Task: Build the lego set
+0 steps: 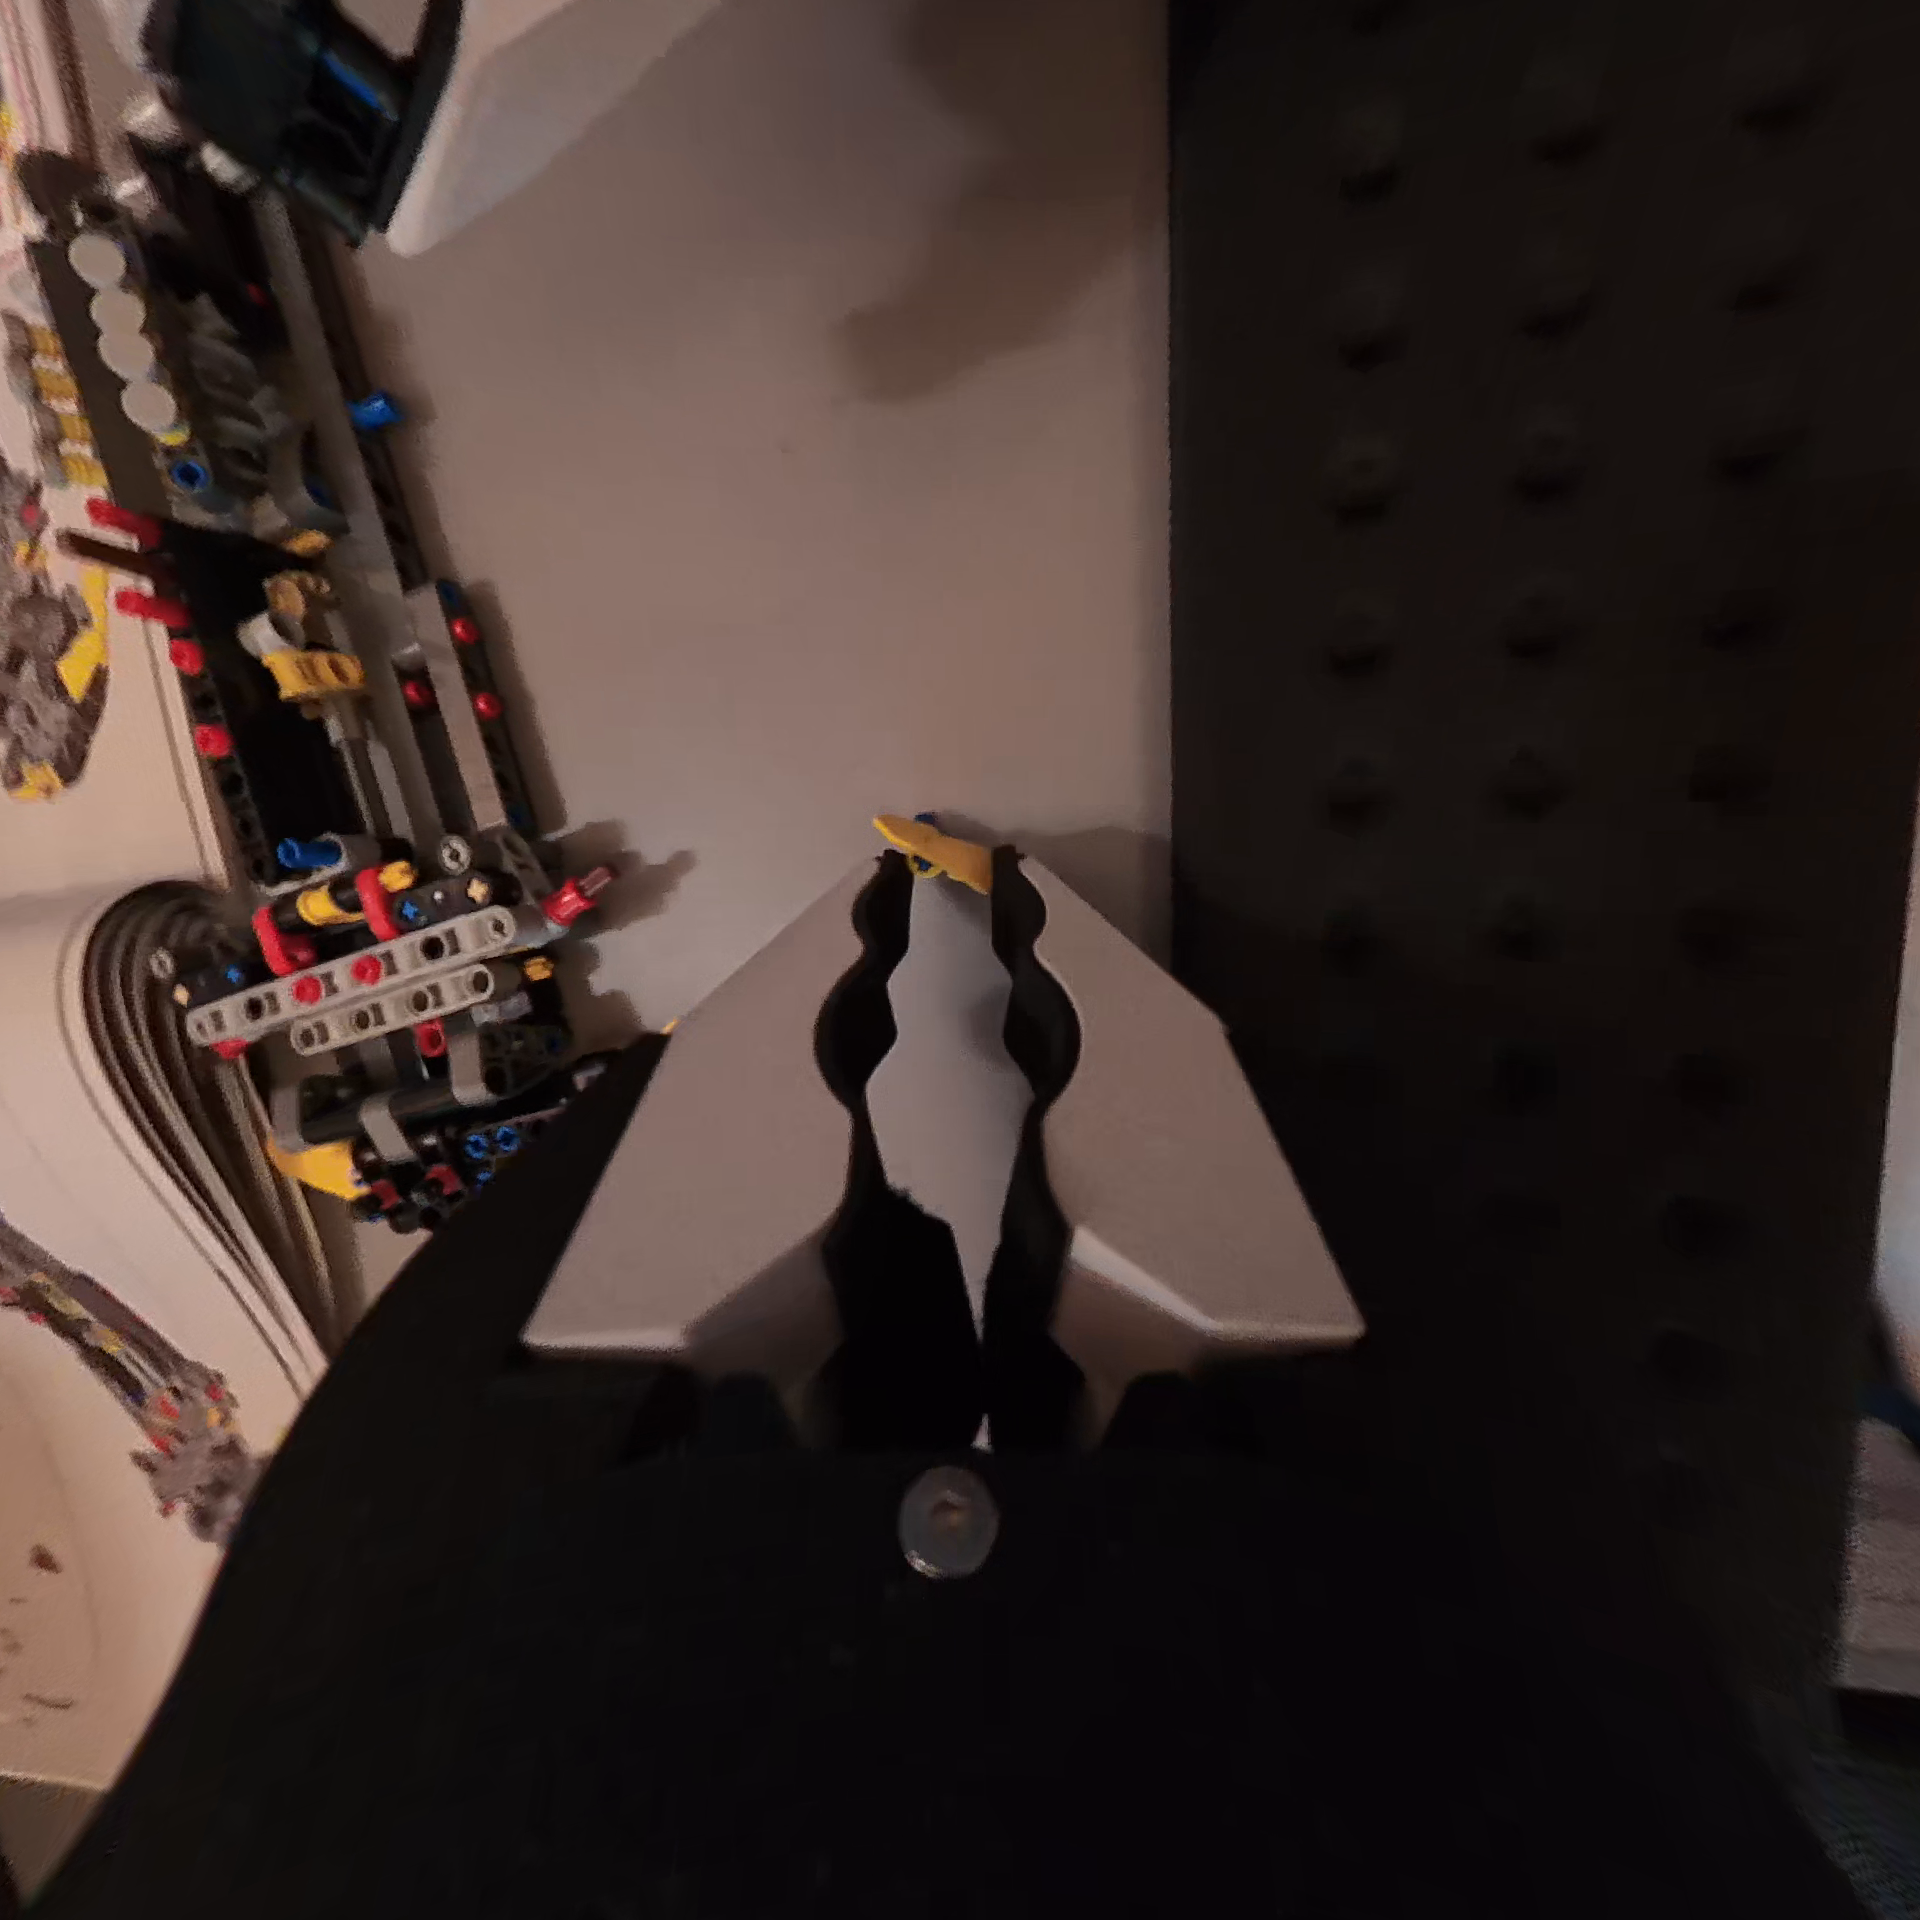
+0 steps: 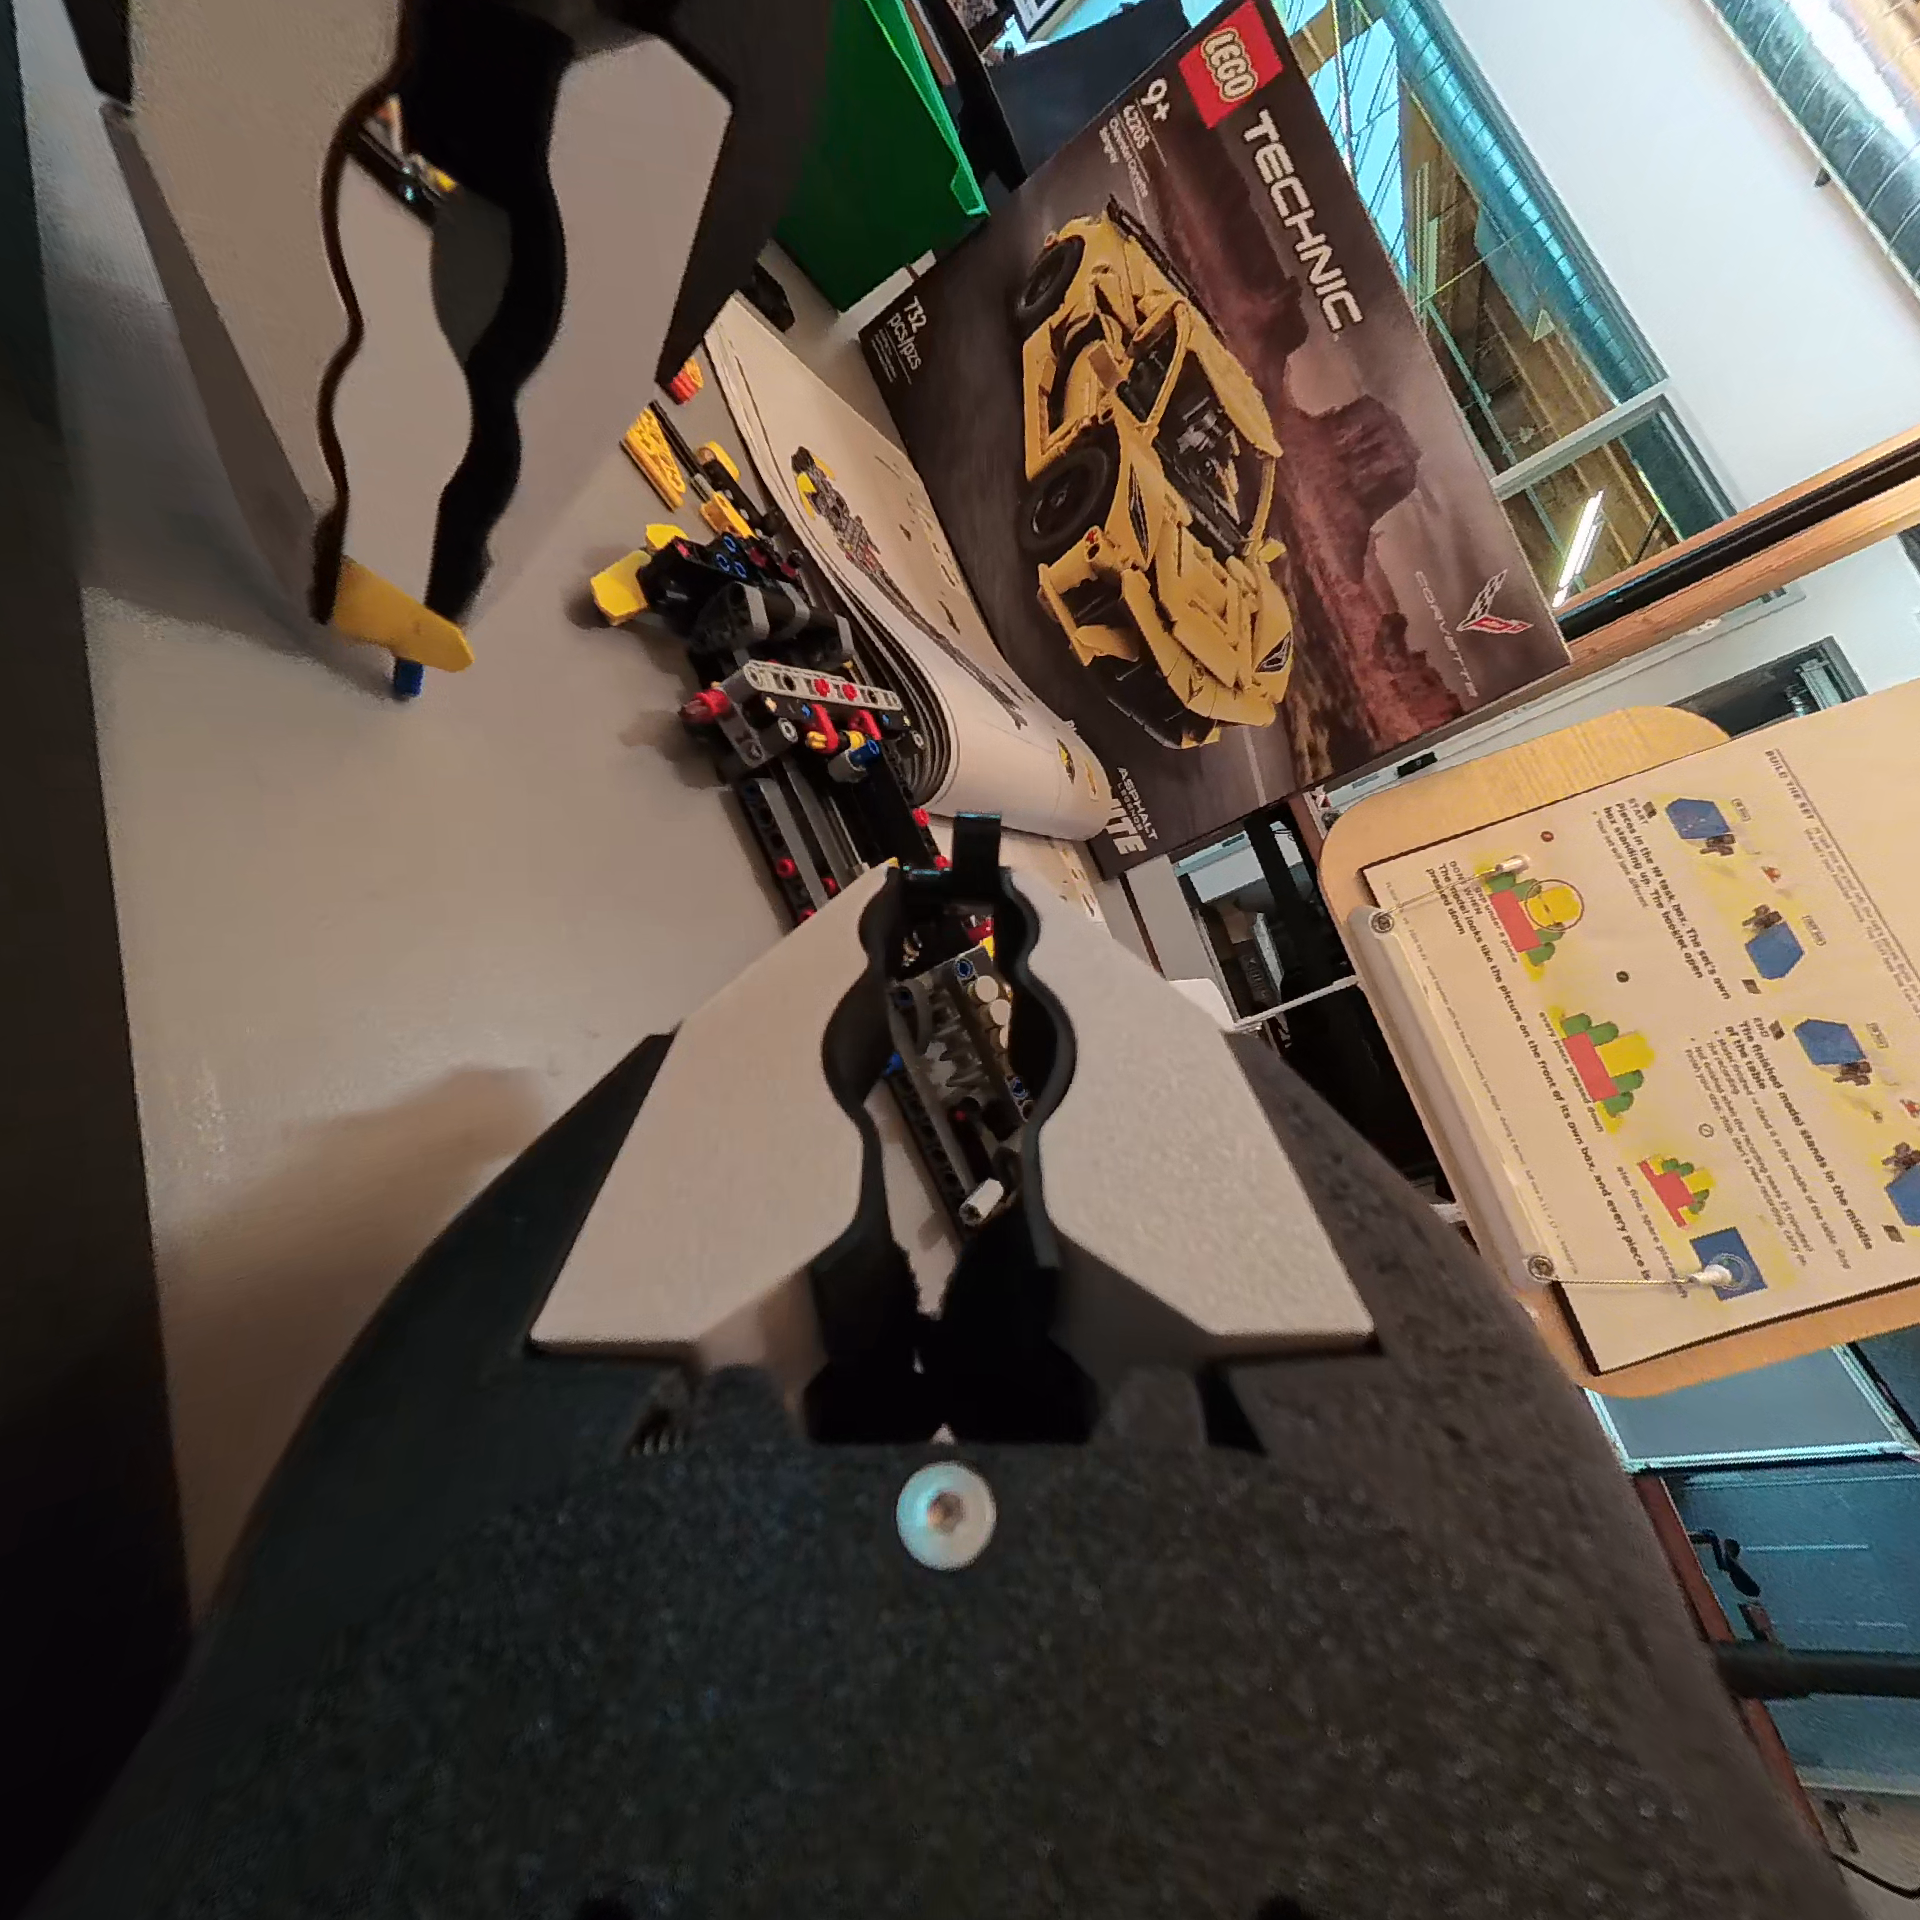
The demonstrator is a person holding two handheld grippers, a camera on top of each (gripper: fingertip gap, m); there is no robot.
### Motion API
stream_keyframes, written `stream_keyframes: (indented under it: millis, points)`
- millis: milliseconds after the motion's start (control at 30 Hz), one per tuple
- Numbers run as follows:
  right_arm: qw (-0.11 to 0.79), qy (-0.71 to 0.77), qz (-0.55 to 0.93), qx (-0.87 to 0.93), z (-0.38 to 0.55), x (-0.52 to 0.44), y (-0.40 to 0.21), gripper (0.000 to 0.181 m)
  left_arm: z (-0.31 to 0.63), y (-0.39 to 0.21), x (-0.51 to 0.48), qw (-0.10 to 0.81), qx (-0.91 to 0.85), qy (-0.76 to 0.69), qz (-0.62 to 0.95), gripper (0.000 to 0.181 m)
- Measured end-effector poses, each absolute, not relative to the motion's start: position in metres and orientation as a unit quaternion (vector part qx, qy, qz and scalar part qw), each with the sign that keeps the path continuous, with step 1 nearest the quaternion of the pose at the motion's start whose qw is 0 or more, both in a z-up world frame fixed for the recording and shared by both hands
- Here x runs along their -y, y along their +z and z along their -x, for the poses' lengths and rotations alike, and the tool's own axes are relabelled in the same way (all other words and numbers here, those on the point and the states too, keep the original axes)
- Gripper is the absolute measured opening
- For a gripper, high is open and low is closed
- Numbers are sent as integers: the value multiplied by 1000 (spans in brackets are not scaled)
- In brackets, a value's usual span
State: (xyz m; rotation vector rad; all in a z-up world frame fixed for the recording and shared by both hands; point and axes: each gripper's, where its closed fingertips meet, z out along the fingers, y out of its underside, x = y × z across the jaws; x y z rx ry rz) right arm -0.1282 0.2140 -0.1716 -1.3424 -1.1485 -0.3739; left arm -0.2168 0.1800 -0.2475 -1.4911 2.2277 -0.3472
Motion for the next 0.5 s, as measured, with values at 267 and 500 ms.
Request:
stream_keyframes:
  millis: [267,500]
  points:
    - [617,-158,589,497,128,-215,-173,15,225,-249,-185,192,-810,-172,526,21]
    - [617,-150,591,498,129,-216,-174,15,223,-236,-182,160,-725,-262,616,25]
